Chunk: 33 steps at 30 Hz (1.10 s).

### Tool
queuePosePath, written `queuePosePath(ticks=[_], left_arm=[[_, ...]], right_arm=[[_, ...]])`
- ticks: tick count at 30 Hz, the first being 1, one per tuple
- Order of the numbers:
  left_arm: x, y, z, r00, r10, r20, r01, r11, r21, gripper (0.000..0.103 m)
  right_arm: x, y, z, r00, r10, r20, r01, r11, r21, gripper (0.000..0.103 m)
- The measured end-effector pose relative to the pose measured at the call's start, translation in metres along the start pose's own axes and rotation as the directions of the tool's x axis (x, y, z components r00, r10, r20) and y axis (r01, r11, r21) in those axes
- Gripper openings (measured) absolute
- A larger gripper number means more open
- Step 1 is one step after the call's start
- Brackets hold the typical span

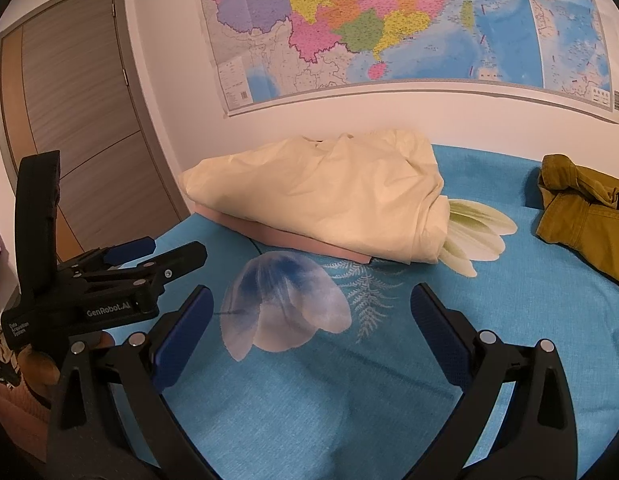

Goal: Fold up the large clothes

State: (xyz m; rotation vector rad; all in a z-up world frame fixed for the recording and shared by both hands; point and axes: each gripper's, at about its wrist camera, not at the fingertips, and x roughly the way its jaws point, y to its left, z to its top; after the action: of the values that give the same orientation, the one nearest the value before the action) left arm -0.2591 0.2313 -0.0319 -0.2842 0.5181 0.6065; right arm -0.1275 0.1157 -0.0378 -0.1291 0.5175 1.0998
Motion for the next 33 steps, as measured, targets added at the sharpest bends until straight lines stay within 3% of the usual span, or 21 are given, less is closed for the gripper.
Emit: queuePosePath(ticks=[33], left_arm=[[0.0006, -0.0067, -0.0002, 1.000, 0.004, -0.004, -0.004, 1.000, 0.022, 0.096]], right_arm=[[-0.0001, 0.0006, 0.0000, 1.000, 0.006, -0.005, -0.006, 1.000, 0.001, 0.097]])
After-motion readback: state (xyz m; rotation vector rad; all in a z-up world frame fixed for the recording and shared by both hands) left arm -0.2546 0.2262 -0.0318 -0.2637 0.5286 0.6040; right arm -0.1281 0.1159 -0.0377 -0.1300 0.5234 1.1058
